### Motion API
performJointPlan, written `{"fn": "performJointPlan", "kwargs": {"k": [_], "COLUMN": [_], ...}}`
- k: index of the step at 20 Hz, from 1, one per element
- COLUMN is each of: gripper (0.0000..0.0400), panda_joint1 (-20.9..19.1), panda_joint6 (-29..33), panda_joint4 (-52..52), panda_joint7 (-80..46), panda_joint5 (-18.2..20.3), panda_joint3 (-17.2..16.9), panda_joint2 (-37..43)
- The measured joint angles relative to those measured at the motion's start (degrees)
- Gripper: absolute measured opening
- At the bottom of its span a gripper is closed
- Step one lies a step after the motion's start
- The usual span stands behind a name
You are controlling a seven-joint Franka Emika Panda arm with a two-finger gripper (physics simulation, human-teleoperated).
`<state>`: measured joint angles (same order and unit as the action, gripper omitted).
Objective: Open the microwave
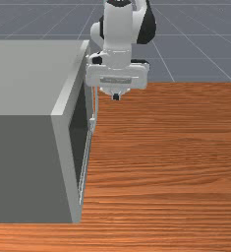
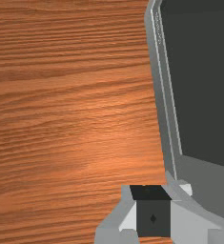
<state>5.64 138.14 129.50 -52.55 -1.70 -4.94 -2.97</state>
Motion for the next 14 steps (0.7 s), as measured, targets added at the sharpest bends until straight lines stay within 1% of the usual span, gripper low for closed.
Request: {"fn": "performJointPlan", "kwargs": {"k": [3,5,6,8,9,10,11,12,14], "gripper": [0.0000,0.0000,0.0000,0.0000,0.0000,0.0000,0.0000,0.0000,0.0000], "panda_joint1": [0.3,0.3,0.4,0.4,0.5,1.0,1.2,1.4,1.4], "panda_joint6": [1.0,0.6,-1.3,0.1,2.7,2.6,0.5,-0.1,-1.2], "panda_joint4": [0.4,0.3,-0.7,0.2,1.3,0.7,-0.5,-0.7,-0.9], "panda_joint7": [-5.9,-2.9,-3.3,-3.1,-6.1,-10.6,-14.4,-16.6,-15.3], "panda_joint5": [-0.6,-0.5,-0.9,0.2,1.0,0.0,-0.6,-0.6,-0.5], "panda_joint3": [-0.2,-0.3,-0.3,-0.4,-0.4,-0.3,-0.3,-0.3,-0.5], "panda_joint2": [0.4,0.4,-0.1,0.5,1.4,1.8,1.8,2.1,2.2]}}
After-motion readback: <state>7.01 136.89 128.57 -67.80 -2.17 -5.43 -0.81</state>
